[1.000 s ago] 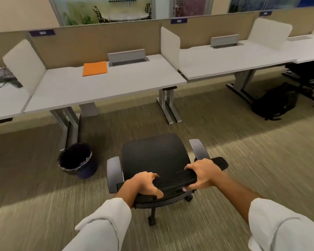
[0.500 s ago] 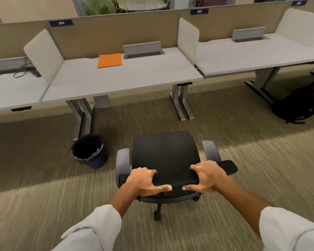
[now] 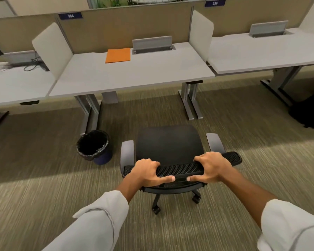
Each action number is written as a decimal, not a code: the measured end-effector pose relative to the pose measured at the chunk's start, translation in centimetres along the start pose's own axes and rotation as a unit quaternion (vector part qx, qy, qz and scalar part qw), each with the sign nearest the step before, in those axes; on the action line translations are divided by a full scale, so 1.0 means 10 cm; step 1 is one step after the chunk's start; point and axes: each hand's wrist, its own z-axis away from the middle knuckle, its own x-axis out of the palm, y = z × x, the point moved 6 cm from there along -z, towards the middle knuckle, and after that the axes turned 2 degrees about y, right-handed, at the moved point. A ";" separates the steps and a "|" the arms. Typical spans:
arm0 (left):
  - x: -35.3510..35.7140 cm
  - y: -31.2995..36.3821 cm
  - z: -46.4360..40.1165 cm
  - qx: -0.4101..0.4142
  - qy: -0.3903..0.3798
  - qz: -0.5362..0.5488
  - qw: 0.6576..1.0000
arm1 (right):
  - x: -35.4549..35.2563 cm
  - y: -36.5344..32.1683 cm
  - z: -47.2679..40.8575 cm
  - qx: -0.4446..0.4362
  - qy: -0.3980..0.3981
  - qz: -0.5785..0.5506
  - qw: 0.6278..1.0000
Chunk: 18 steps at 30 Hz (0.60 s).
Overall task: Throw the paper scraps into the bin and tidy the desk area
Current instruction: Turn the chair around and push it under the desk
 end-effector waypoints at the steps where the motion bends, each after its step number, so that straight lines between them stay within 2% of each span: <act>1: 0.00 -0.03 -0.04 -0.002 0.001 0.000 1.000 | 0.00 0.02 -0.06 -0.005 -0.003 0.001 1.000; 18: -0.28 -0.91 -0.86 -0.018 0.034 -0.021 0.999 | 0.03 0.20 -1.27 -0.012 0.009 -0.005 1.000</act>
